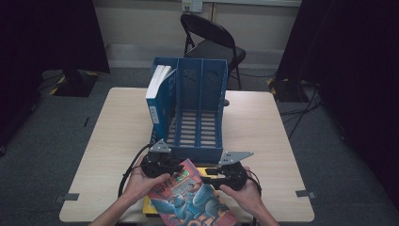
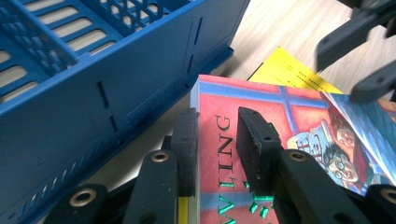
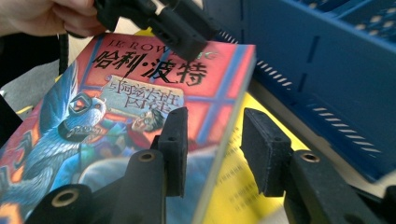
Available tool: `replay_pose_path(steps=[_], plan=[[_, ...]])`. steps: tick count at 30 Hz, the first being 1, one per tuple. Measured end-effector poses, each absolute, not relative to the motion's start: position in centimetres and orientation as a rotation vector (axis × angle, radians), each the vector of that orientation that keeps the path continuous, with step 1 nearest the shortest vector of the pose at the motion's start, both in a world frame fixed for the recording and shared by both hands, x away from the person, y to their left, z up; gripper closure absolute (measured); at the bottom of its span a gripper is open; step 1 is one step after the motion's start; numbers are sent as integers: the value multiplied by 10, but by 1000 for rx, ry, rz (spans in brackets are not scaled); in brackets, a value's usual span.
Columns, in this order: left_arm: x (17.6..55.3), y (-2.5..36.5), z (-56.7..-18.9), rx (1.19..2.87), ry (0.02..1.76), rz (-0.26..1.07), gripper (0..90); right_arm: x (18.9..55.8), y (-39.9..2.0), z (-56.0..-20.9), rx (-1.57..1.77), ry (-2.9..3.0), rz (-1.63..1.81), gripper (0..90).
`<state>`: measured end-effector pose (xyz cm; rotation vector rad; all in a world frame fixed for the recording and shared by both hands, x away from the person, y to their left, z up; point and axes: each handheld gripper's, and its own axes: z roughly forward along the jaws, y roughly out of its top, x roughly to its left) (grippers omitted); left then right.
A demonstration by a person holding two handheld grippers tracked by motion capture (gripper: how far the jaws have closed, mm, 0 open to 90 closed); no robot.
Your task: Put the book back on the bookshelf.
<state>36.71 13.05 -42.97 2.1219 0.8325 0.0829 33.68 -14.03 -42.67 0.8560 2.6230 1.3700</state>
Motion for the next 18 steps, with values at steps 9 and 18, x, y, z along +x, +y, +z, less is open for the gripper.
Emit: replay_pose_path(steps=[9,18], plan=[[370,129,-430,2113,836,65,696,343,-127,-436,846,2672,1364,590],[334,177,-431,2092,865,45,631,342,-127,-436,849,2671,1359,595]])
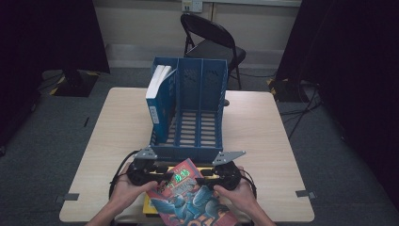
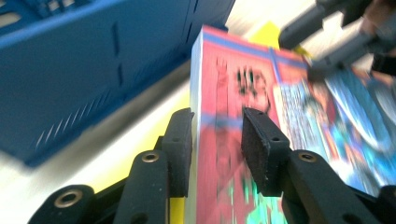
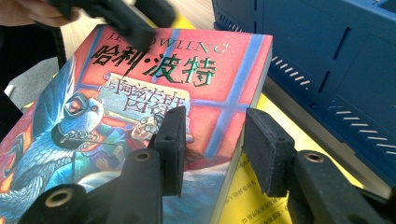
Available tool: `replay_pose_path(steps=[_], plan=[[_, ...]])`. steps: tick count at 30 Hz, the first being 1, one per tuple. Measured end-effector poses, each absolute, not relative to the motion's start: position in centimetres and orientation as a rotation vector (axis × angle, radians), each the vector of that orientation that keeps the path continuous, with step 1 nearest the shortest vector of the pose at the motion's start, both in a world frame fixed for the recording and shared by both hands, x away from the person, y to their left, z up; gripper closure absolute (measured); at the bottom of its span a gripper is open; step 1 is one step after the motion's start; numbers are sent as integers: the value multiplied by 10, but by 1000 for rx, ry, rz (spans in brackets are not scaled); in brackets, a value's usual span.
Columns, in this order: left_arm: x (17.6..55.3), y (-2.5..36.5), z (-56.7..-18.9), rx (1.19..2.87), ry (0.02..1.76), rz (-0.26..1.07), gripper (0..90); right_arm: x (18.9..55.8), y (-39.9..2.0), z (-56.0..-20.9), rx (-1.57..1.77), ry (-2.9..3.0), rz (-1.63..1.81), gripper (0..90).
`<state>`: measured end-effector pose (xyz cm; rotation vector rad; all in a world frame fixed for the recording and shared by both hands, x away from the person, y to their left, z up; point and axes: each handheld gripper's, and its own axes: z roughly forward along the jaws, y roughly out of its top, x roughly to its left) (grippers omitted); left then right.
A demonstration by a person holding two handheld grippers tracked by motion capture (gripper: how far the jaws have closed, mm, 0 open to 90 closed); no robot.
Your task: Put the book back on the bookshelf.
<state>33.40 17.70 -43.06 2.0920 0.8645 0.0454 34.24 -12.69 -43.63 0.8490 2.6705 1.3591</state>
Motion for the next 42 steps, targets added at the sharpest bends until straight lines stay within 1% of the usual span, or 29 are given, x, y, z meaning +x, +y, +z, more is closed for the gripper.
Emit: replay_pose_path(steps=[4,10,14,16,24,28,33,34,35,38,40,42], plan=[[316,197,-431,2086,893,42,598,343,-127,-437,843,2676,1364,594],[290,224,-435,2048,906,60,583,343,-127,-436,846,2671,1360,593],[279,230,-436,2052,933,77,613,343,-128,-437,849,2666,1371,588],[276,228,-437,2080,922,95,607,343,-128,-437,847,2665,1370,588],[280,231,-440,2049,923,67,608,341,-128,-438,855,2651,1383,593],[282,228,-440,2041,928,94,613,341,-131,-439,873,2646,1392,593],[297,223,-441,2027,944,81,631,339,-139,-439,907,2627,1389,579],[301,221,-442,2019,930,66,654,339,-140,-439,919,2625,1384,573],[304,219,-441,2016,934,68,704,339,-142,-439,928,2618,1376,568],[310,212,-440,2031,921,125,697,337,-147,-439,959,2592,1368,558],[316,211,-441,2014,949,84,695,335,-150,-439,971,2578,1362,556],[322,209,-442,2007,957,85,677,333,-152,-439,980,2566,1356,554]])
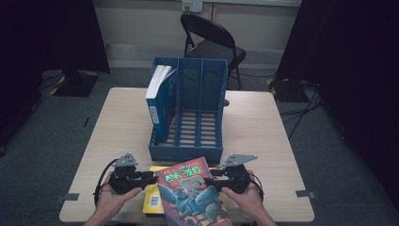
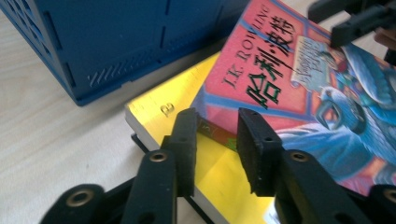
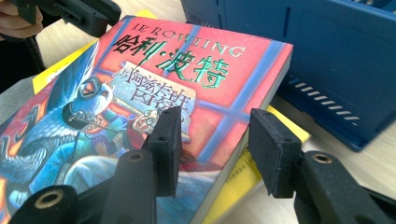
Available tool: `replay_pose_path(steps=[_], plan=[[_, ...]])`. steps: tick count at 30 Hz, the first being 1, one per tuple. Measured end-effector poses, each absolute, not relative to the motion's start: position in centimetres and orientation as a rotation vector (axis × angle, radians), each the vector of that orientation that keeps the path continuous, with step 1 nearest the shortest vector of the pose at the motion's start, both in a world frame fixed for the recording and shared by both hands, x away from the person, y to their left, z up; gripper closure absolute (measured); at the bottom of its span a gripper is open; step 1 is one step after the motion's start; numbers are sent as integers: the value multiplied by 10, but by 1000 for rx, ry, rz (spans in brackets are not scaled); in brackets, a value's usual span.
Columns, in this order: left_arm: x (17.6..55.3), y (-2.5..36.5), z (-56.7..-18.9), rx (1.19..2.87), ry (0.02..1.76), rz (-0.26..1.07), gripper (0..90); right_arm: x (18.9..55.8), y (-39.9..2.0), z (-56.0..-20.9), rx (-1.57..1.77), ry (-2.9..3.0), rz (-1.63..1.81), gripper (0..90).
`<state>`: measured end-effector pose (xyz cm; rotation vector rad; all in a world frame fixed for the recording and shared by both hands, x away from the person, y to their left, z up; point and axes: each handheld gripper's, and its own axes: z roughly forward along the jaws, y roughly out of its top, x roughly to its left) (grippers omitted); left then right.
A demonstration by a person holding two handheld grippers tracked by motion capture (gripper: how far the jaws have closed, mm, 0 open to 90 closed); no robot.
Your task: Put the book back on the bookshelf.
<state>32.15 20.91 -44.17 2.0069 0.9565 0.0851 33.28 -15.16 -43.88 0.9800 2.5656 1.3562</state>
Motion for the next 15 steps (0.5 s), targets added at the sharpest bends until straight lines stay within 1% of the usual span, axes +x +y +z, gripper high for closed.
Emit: replay_pose_path(steps=[3,5,6,8,9,10,11,13,15], plan=[[329,203,-441,2021,943,117,677,330,-156,-439,992,2554,1349,551],[332,201,-443,1998,946,120,674,328,-160,-439,1000,2547,1351,551],[331,201,-444,1989,943,125,689,327,-161,-439,1006,2541,1349,552],[328,201,-444,1984,950,116,687,326,-162,-440,1003,2534,1358,552],[325,203,-444,1967,946,67,664,326,-162,-440,1002,2534,1357,552],[324,204,-445,1949,942,28,604,326,-162,-439,1000,2538,1352,551],[321,205,-446,1944,943,-8,564,327,-162,-439,1001,2538,1354,552],[314,202,-447,1956,949,41,562,327,-162,-440,1003,2534,1364,551],[314,202,-446,1940,954,13,510,327,-163,-440,1002,2536,1364,551]])
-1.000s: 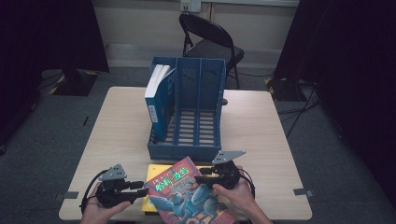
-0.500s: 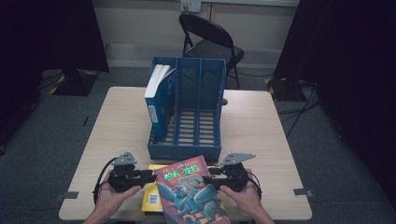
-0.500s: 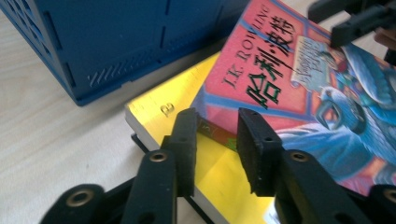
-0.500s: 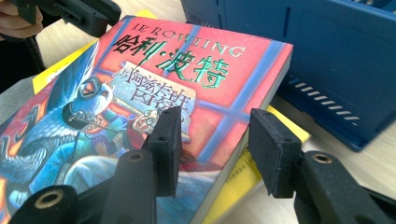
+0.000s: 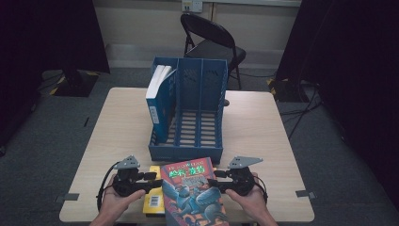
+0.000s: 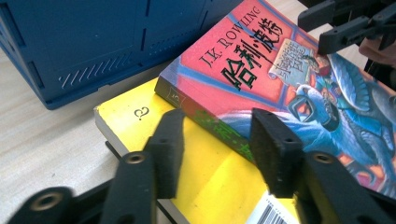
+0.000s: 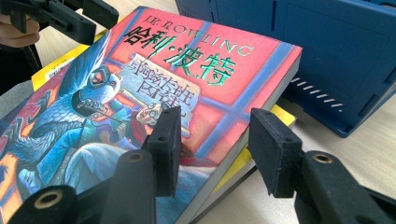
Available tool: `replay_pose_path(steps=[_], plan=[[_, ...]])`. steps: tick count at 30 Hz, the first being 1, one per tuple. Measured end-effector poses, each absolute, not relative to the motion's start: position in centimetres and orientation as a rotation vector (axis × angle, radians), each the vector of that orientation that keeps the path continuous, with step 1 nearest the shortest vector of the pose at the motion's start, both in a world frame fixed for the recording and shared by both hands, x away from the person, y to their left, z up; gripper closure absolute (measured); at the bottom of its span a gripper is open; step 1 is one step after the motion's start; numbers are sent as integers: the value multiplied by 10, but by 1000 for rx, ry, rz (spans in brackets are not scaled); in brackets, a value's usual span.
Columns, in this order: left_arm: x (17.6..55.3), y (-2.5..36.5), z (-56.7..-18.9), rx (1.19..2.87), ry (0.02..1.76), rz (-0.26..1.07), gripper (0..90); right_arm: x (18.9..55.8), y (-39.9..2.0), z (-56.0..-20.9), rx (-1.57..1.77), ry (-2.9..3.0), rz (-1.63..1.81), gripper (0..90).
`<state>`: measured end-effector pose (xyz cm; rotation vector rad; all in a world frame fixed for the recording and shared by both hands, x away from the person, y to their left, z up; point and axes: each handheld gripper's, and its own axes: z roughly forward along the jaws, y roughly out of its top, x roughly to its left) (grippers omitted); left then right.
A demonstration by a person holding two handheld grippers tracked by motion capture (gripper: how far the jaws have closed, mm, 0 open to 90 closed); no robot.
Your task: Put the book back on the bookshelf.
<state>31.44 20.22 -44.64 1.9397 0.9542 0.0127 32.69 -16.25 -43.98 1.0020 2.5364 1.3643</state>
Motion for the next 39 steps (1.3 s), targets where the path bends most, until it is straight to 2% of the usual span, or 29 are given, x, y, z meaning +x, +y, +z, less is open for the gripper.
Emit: replay_pose_path(steps=[3,6,11,22,30,35,39], plan=[[313,194,-449,1955,923,-25,460,326,-163,-440,1001,2532,1366,552],[308,185,-446,1982,940,19,392,326,-163,-440,1012,2529,1372,552],[316,187,-446,1966,982,12,451,326,-159,-437,1037,2540,1333,516],[336,184,-445,1978,987,24,428,312,-154,-437,1053,2523,1318,499],[328,181,-446,1978,966,80,366,311,-156,-438,1041,2529,1352,506],[325,184,-450,1957,923,84,366,319,-152,-440,1084,2517,1330,369],[325,185,-452,1951,907,89,358,321,-150,-441,1107,2524,1332,328]])
